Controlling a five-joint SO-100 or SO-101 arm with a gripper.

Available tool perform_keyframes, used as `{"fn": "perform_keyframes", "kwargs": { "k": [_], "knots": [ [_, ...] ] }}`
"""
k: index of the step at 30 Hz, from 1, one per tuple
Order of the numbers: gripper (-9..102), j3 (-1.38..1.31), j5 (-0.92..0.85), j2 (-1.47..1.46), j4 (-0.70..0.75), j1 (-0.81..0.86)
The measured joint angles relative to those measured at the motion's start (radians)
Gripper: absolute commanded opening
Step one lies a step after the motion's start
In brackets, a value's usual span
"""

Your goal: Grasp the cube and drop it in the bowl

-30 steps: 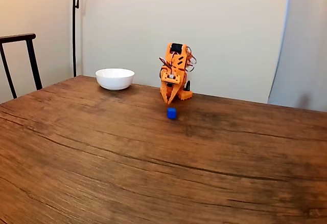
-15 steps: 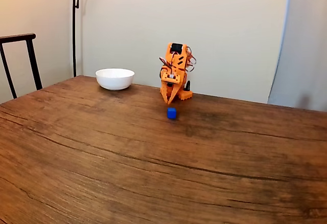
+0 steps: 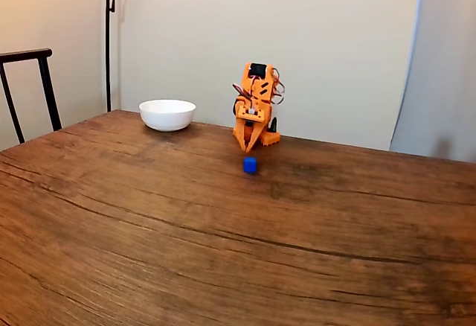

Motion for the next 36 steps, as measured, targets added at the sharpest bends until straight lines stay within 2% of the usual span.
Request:
{"fn": "perform_keyframes", "kwargs": {
  "k": [9,18,28,33,36],
  "knots": [
    [-1,0.005,-0.123,0.002,-0.006,-0.16],
    [-1,0.005,-0.179,0.002,-0.009,-0.218],
    [-1,-0.058,-0.179,0.0,-0.005,-0.152],
    [7,-0.163,-0.176,-0.017,0.023,-0.104],
    [8,-0.21,-0.164,-0.012,0.052,-0.072]
  ]
}}
